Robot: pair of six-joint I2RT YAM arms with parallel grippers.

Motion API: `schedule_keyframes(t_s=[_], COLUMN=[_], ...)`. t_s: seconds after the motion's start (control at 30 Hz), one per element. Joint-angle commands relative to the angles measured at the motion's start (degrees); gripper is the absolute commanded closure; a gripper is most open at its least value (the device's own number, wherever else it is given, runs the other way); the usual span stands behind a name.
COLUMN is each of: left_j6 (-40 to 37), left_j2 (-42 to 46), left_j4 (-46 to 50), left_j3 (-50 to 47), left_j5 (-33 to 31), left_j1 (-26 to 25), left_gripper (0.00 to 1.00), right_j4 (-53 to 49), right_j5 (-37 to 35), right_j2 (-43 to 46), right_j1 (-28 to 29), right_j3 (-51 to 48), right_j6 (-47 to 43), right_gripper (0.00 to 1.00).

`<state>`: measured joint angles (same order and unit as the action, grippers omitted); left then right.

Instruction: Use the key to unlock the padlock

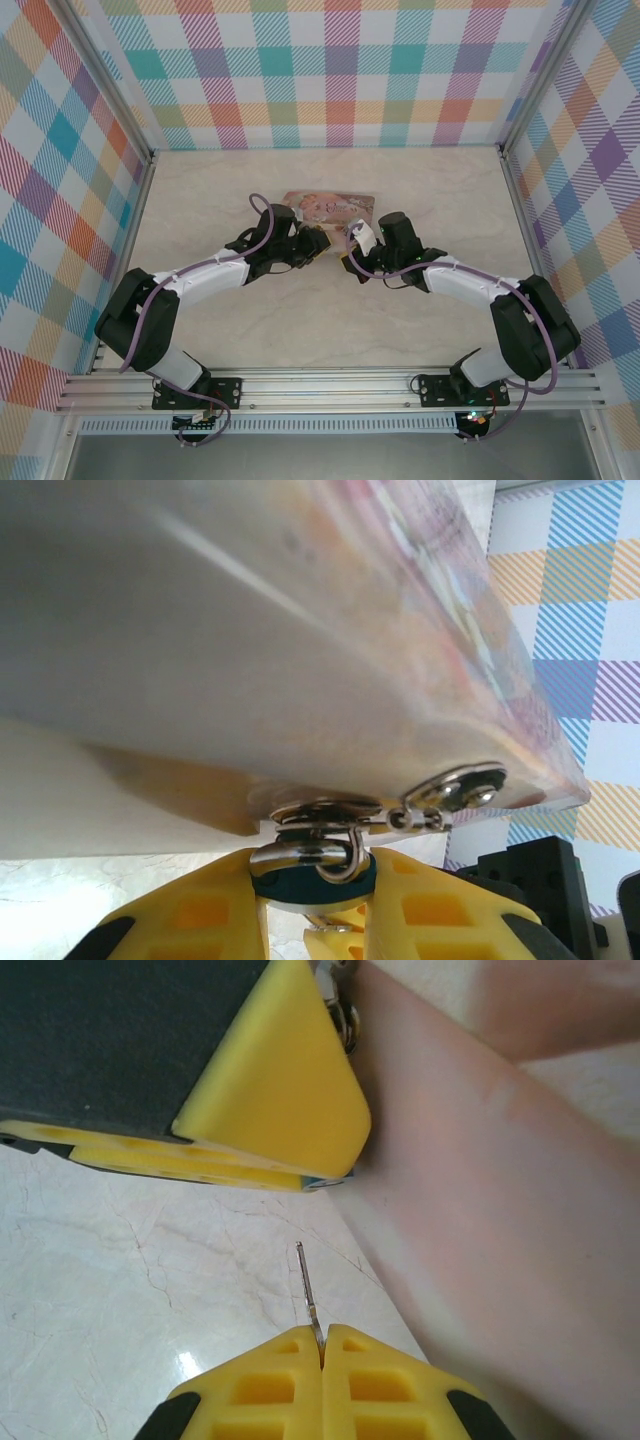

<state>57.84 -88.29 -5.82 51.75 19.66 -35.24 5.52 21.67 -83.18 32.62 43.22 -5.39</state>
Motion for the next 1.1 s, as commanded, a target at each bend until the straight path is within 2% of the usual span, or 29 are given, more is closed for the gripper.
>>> schedule_keyframes(t_s=[0.0,0.33,0.4,1.07], left_j6=[1.9,2.89,2.98,3.62], left_j2=[1.08,0.75,0.66,0.2], left_j4=[0.99,-0.41,-0.5,-1.47], left_j3=[1.77,1.39,1.39,0.56], left_j5=[2.48,2.76,2.84,2.84], left_j1=[-1.05,-1.09,-1.14,-1.14], left_gripper=[0.87,0.87,0.87,0.88], right_j4=[1.86,3.84,4.82,8.44], right_j5=[-0.19,-0.68,-0.58,-0.92], right_j2=[-0.93,-2.67,-2.78,-0.95], right_j1=[0.16,0.84,0.95,1.31], right_j3=[0.26,0.66,0.42,-1.29], right_j6=[-0.76,-0.76,1.56,3.02], right_gripper=[1.0,1.0,1.0,1.0])
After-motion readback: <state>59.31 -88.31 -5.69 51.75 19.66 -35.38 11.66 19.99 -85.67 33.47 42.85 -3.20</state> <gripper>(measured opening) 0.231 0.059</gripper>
